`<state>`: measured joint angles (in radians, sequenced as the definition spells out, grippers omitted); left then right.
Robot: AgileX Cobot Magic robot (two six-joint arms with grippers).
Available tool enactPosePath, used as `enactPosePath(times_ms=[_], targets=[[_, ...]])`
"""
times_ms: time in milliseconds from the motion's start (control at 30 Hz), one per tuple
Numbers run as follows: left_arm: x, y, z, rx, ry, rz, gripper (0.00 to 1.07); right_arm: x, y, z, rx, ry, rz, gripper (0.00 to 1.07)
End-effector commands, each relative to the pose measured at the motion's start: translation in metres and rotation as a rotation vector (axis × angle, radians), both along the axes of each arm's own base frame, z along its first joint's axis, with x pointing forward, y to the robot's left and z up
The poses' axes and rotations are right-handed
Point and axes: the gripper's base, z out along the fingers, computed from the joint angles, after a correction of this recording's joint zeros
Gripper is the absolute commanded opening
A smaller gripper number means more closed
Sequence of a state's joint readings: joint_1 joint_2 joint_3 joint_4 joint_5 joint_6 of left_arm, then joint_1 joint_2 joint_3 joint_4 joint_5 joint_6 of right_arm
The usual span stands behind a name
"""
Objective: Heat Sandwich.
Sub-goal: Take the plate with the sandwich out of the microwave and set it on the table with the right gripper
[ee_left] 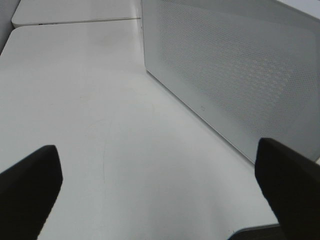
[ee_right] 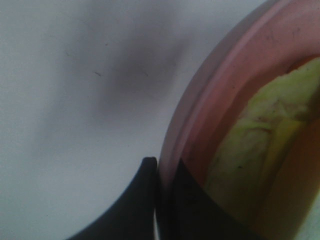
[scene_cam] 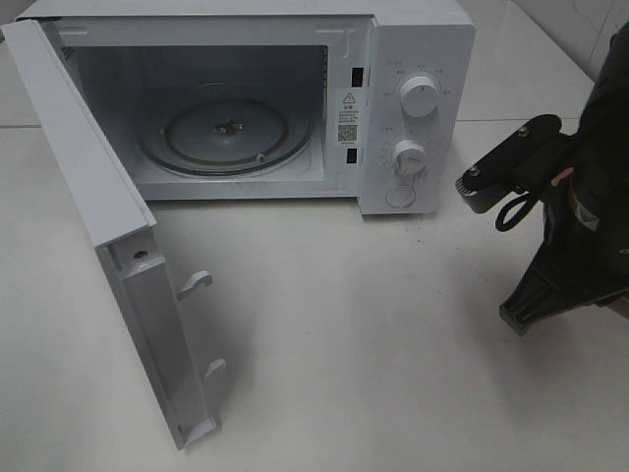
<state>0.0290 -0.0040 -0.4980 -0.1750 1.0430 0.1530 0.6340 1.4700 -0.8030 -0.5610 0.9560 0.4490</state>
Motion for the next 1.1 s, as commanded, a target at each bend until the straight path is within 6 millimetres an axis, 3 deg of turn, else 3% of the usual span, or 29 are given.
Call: enactPosePath(times_ms=[33, 567, 1100], targets=[[-0.003, 0.0, 0.0, -0.006, -0.035, 0.007, 1.04, 0.011, -0.009, 0.0, -0.018, -0.026, -0.026, 0.0], [-0.003, 0.0, 0.0, -0.006, -0.035, 0.007, 1.04, 0.047, -0.037, -0.037, 0.031, -0.015, -0.138, 0.0], [-0.003, 0.0, 0.0, -0.006, -0.035, 0.007, 1.04, 0.065, -0.05, -0.077, 0.046, 0.009, -0.188, 0.0]])
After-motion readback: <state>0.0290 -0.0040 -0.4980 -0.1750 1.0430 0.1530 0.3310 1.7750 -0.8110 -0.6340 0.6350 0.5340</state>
